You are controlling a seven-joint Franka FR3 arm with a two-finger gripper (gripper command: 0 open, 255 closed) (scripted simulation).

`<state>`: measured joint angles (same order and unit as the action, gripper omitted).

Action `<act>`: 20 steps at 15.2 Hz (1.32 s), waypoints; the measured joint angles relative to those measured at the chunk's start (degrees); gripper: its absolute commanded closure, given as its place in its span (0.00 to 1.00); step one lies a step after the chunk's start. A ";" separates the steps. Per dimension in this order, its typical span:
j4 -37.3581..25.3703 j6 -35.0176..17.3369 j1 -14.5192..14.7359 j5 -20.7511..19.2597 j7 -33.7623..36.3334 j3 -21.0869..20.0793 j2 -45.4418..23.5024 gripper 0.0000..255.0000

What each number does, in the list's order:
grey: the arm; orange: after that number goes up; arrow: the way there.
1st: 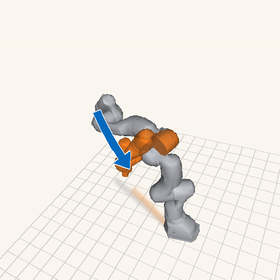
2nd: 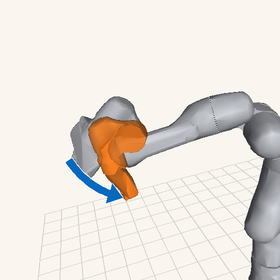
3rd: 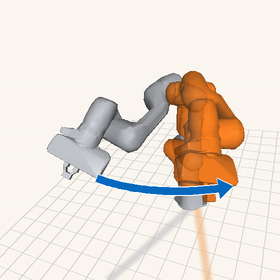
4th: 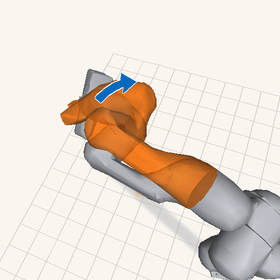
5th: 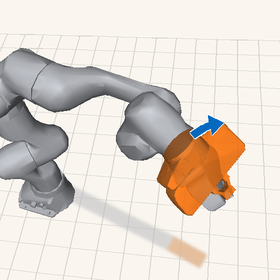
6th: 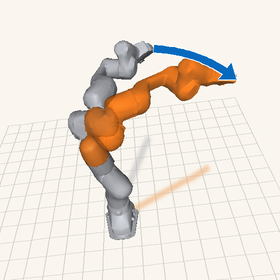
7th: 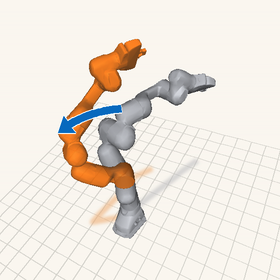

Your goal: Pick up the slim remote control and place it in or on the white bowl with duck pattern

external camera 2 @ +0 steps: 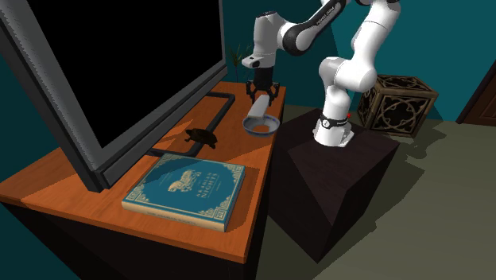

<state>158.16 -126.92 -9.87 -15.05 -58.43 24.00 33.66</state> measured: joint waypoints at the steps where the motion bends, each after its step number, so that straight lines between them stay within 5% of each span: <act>1: 0.69 -0.72 -0.18 -0.25 -0.04 0.17 -0.06 1.00; 14: 5.59 -14.24 0.46 -1.07 -0.75 3.27 -8.78 1.00; 20: 5.86 -14.84 0.43 -1.14 -0.80 3.41 -9.08 1.00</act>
<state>164.02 -141.77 -9.44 -16.20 -59.23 27.41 24.58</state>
